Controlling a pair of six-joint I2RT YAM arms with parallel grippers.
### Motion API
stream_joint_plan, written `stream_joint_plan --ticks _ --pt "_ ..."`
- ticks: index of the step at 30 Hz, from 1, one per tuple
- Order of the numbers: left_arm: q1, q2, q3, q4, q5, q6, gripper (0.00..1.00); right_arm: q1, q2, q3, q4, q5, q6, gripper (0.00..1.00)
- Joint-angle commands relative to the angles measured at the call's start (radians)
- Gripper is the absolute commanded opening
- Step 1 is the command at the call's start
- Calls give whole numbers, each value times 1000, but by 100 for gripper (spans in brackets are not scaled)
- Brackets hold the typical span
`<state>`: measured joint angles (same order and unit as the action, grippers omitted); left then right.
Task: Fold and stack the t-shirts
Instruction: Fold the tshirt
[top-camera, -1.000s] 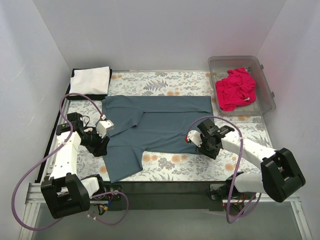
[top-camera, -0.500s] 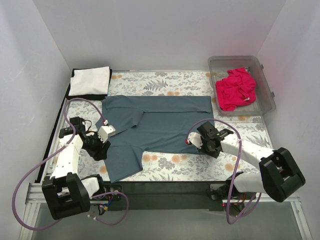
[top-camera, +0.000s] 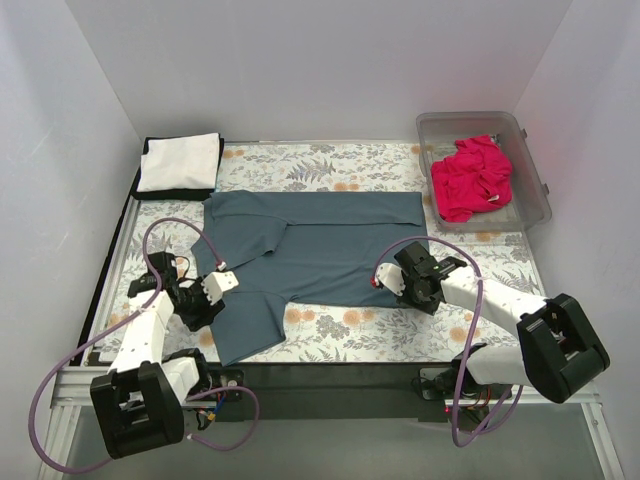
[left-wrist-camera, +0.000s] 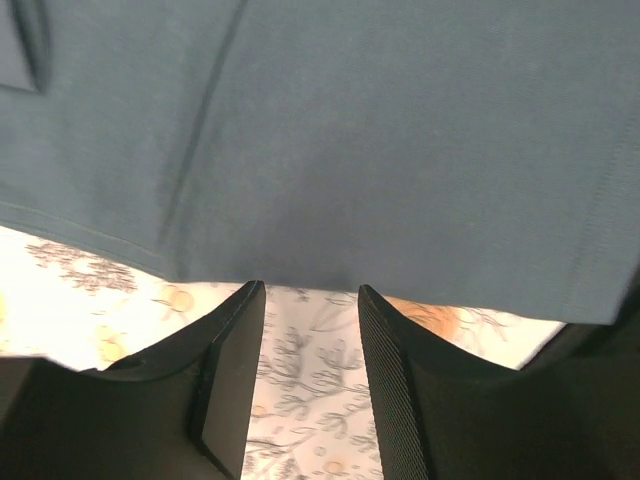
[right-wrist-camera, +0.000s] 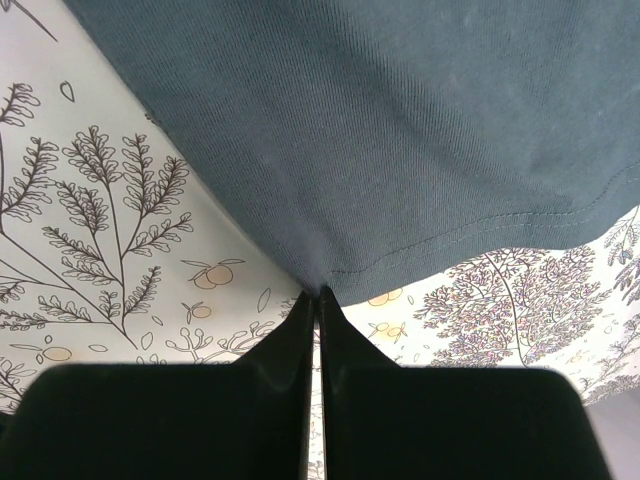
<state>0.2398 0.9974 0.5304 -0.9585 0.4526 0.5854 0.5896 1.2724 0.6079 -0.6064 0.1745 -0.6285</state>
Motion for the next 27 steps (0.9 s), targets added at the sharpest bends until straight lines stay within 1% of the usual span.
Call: stream_joint_plan --ticks 1,5,12,16,19,22,23,24,25,27 --pt "-7 -25 -13 101 11 74 41 -1 16 30 -7 -38 3 1" --pt "-8 -10 -18 127 12 106 39 -2 25 39 -13 -43 6 1" --pt "-33 55 -26 148 28 114 38 -2 38 44 -15 -43 4 1" --pt "-79 89 -55 165 0 103 38 -11 39 43 -15 -43 3 1" --pt "-86 102 -89 182 -22 116 36 -13 36 44 -16 -41 0 1" --pt "-88 116 -109 173 -51 125 27 -19 30 47 -23 -41 -2 1" --pt "-88 118 -110 169 -55 123 22 -22 28 50 -21 -41 -5 1" --pt "-89 118 -110 162 -58 122 12 -24 25 52 -26 -43 -5 1" --pt "-88 116 -98 138 -60 120 7 -25 21 53 -29 -43 -8 1" --pt "-89 110 -81 110 -57 107 0 -34 6 58 -44 -46 -17 1"
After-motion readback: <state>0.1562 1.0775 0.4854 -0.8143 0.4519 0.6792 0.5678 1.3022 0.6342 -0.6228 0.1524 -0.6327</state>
